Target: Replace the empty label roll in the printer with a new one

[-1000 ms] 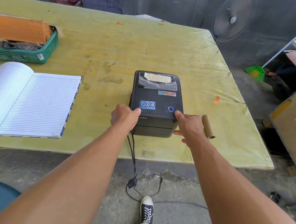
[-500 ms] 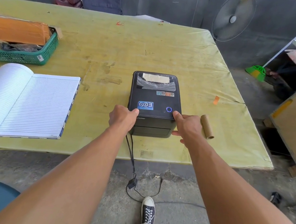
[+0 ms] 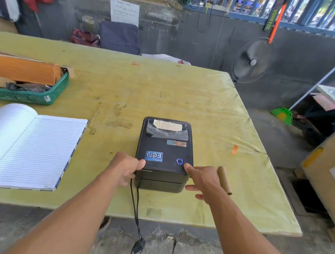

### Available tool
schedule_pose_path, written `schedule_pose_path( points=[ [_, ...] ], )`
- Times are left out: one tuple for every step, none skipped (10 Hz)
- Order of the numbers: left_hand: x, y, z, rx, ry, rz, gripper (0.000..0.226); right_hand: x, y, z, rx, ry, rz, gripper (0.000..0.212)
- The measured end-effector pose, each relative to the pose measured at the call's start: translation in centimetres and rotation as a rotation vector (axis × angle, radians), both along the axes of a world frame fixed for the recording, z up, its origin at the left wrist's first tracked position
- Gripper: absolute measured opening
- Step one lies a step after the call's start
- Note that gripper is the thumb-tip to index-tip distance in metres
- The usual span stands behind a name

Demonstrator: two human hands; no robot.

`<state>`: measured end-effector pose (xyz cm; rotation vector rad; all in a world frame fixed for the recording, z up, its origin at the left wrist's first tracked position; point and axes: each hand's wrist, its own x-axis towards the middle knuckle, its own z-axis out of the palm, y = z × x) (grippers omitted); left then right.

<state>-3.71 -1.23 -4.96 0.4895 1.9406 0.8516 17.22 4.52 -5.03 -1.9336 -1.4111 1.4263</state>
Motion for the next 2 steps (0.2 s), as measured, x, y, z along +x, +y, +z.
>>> schedule_pose_path(
  points=[
    [-0.4, -0.4, 0.0, 0.072, 0.013, -0.024, 0.018, 0.6, 1.1, 0.5, -0.019, -0.045, 0.101, 0.034],
    [0.2, -3.1, -1.5, 0.160, -0.036, 0.063, 0.011, 1.1, 2.5, 1.1, 0.010, -0.240, 0.299, 0.036]
  ],
)
